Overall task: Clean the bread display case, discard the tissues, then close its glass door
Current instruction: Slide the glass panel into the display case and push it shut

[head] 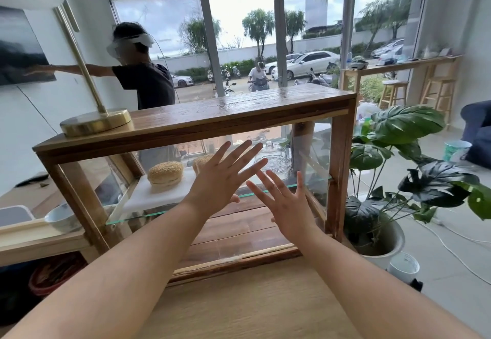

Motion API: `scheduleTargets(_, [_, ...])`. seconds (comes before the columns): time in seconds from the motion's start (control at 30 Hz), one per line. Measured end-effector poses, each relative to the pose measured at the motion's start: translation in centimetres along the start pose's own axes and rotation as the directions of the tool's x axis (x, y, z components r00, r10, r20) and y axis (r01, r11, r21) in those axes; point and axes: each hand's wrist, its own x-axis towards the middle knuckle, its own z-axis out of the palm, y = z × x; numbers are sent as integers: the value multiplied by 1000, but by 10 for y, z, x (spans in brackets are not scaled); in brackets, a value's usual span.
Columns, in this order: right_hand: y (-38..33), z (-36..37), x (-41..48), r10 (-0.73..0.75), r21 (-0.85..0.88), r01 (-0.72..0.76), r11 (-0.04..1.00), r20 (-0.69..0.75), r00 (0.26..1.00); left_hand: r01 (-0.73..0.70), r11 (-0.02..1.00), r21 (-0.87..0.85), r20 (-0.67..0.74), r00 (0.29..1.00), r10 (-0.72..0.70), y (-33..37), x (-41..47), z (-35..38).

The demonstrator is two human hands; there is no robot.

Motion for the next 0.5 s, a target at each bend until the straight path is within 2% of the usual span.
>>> scheduleTargets(0.37, [14, 0, -7, 44, 6, -45, 999, 28, 999, 11, 1000, -10, 36, 999, -11, -1, 0, -3])
scheduleTargets(0.43, [10, -1, -13, 124, 79, -126, 989, 37, 992, 2, 1000, 9, 42, 999, -2, -2, 1, -5])
scheduleTargets(0.5, [-1, -2, -23, 293, 253, -299, 920, 61, 954, -17, 1000, 26, 40, 999, 16, -4, 3, -7])
